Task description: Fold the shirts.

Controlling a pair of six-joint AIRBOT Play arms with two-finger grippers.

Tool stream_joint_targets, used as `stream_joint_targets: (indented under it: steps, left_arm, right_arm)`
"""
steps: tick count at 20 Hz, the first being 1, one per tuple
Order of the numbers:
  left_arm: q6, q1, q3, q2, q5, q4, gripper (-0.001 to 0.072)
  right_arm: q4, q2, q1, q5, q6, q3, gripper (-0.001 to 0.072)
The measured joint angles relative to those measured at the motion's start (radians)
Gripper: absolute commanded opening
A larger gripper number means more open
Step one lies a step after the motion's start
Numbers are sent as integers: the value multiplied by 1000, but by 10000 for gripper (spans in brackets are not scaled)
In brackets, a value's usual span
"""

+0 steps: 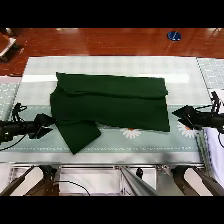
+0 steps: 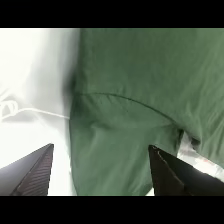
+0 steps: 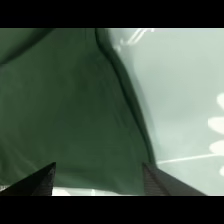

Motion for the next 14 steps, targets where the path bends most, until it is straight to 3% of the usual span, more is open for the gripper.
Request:
stream_joint_targets:
  steps: [4, 6, 7, 8, 9, 14]
  left_arm:
    - [13, -64, -18, -35, 22, -27, 690]
    - [14, -121, -21, -70, 28, -49, 518]
    - [16, -153, -22, -88, 43, -49, 503]
    - [16, -181, -22, -102, 60, -56, 289]
    - [22, -210, -22, -116, 90, -53, 18]
    - [49, -273, -2, -144, 111, -47, 23]
  right_arm:
    - [16, 7, -2, -10, -10, -14, 628]
    - [22, 8, -2, -26, -13, -16, 628]
    - [23, 8, -2, -25, -14, -17, 628]
    - [21, 8, -2, -15, -19, -17, 628]
    - [13, 9, -2, -5, -21, -17, 628]
    - [-168, 9, -23, 21, 62, -21, 627]
